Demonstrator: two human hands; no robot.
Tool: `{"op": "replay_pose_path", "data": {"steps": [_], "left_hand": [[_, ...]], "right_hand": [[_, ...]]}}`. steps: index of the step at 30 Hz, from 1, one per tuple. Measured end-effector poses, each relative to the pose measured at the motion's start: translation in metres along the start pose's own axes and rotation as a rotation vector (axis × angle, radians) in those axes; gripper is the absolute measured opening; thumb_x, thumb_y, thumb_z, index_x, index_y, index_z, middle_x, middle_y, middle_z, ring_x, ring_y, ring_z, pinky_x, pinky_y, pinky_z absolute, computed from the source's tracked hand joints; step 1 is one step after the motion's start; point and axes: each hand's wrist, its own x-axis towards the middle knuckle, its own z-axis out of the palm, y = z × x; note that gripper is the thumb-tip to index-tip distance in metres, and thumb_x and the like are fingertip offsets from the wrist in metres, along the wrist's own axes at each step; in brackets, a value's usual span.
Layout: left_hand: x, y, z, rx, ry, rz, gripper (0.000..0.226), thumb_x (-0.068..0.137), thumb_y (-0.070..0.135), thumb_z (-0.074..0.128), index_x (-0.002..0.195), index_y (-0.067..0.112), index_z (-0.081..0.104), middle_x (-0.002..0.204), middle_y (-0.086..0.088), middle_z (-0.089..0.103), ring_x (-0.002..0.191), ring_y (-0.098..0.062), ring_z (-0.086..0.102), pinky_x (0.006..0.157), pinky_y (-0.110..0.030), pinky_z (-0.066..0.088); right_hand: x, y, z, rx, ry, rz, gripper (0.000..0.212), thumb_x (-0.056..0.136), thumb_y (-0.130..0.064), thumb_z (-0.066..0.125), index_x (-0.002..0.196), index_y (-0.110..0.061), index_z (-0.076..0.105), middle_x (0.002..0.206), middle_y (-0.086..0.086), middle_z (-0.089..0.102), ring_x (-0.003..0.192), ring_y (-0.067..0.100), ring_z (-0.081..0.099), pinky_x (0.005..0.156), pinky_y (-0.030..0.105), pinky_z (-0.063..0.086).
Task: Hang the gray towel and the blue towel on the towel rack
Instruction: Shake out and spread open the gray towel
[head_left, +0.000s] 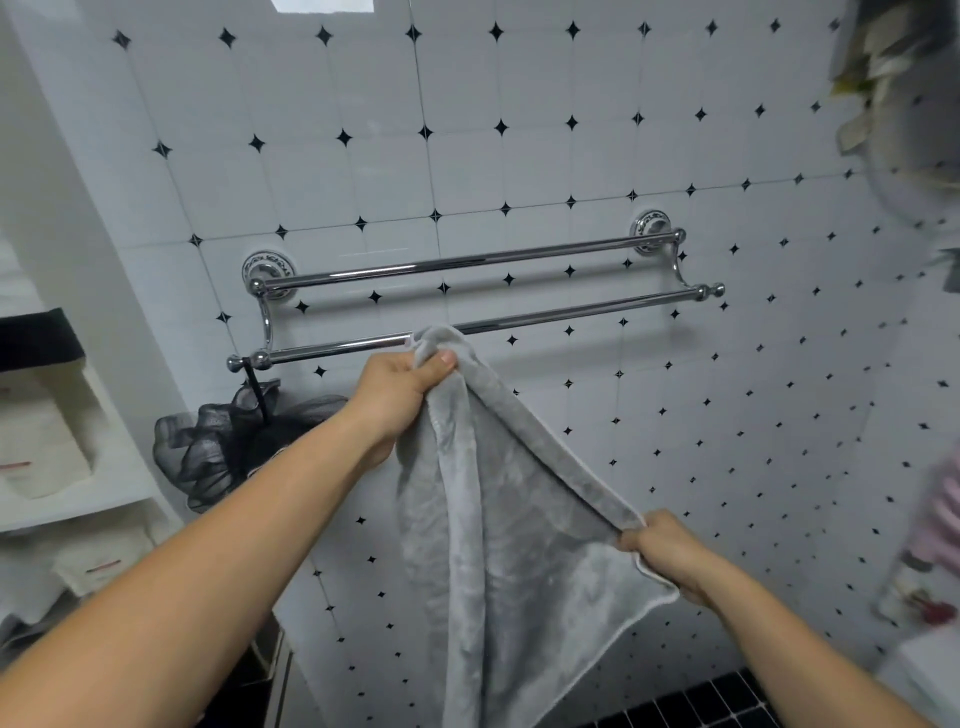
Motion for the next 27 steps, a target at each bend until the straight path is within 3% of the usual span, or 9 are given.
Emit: {"op": "replay_pose_path", "data": {"steps": [2,5,8,9,11,15,19,23,27], "left_hand": [[0.0,-0.009,-0.001,0.149,-0.021,-0.043,0.026,0.09,0.024,0.067,0.072,0.005,0.071,0.063,0.001,0.073,0.06,-0.012,0.066,0.057,-0.017,0.05],[-0.002,-0.025,0.0,0.399,-0.063,-0.063,0.04,0.09,0.032,0.066,0.065,0.002,0.06,0.065,-0.012,0.057,0.062,-0.018,0.049,0.062,-0.029,0.039],[-0.004,-0.039,-0.004,0.607,0.028,-0.076,0.044,0.089,0.038,0.065,0.068,0.001,0.06,0.07,-0.017,0.061,0.066,-0.026,0.057,0.064,-0.038,0.046],[-0.007,-0.041,-0.006,0.572,0.032,-0.111,0.042,0.089,0.038,0.064,0.074,-0.001,0.063,0.074,-0.018,0.065,0.07,-0.027,0.06,0.068,-0.041,0.051],[-0.013,-0.045,-0.009,0.342,-0.011,-0.207,0.034,0.091,0.033,0.064,0.081,0.001,0.066,0.076,-0.016,0.067,0.071,-0.026,0.063,0.068,-0.043,0.057],[-0.022,-0.049,-0.007,0.115,-0.124,-0.193,0.019,0.091,0.02,0.064,0.078,0.011,0.074,0.07,-0.005,0.073,0.06,-0.016,0.066,0.051,-0.027,0.055],[-0.028,-0.044,-0.008,0.037,-0.067,-0.112,0.014,0.085,0.0,0.064,0.094,-0.002,0.074,0.086,-0.02,0.072,0.071,-0.022,0.063,0.056,-0.026,0.055],[-0.032,-0.036,-0.01,-0.13,-0.035,-0.123,0.033,0.083,0.017,0.073,0.098,-0.012,0.067,0.082,-0.017,0.064,0.073,-0.022,0.058,0.06,-0.026,0.049],[-0.045,-0.028,0.007,-0.149,-0.099,-0.093,0.035,0.087,0.021,0.068,0.095,-0.013,0.066,0.083,-0.019,0.063,0.073,-0.023,0.056,0.07,-0.034,0.047]], "right_hand": [[-0.006,-0.018,0.0,0.128,-0.048,0.014,0.018,0.076,0.0,0.066,0.089,0.012,0.065,0.079,0.021,0.068,0.066,0.029,0.068,0.06,0.034,0.05],[-0.02,-0.062,0.01,0.371,-0.134,-0.108,0.018,0.074,0.013,0.057,0.089,0.012,0.067,0.093,0.035,0.067,0.072,0.031,0.07,0.061,0.035,0.054],[-0.034,-0.102,0.023,0.512,-0.174,-0.152,0.05,0.083,0.007,0.056,0.123,-0.022,0.047,0.087,0.021,0.066,0.049,0.02,0.061,0.041,0.026,0.045],[-0.036,-0.112,0.027,0.568,-0.199,-0.167,0.05,0.086,0.005,0.054,0.126,-0.024,0.044,0.074,0.014,0.065,0.041,0.016,0.054,0.035,0.023,0.04],[-0.042,-0.13,0.035,0.697,-0.238,-0.189,0.038,0.091,0.005,0.046,0.125,-0.009,0.053,0.058,0.009,0.06,0.035,0.015,0.051,0.032,0.02,0.04],[-0.06,-0.154,0.058,0.907,-0.354,-0.194,0.019,0.088,0.002,0.054,0.105,0.005,0.061,0.094,0.023,0.065,0.073,0.028,0.072,0.055,0.033,0.061],[-0.072,-0.155,0.068,0.694,-0.37,-0.398,0.042,0.065,0.01,0.074,0.106,0.006,0.064,0.094,0.018,0.071,0.087,0.028,0.071,0.069,0.031,0.06],[-0.077,-0.154,0.069,0.444,-0.102,-0.493,0.011,0.08,-0.001,0.072,0.083,-0.006,0.063,0.068,0.013,0.073,0.054,0.019,0.069,0.044,0.021,0.052],[-0.077,-0.152,0.076,0.323,-0.014,-0.513,0.018,0.08,-0.023,0.073,0.075,-0.011,0.061,0.054,0.011,0.069,0.032,0.015,0.052,0.034,0.016,0.033]]}}
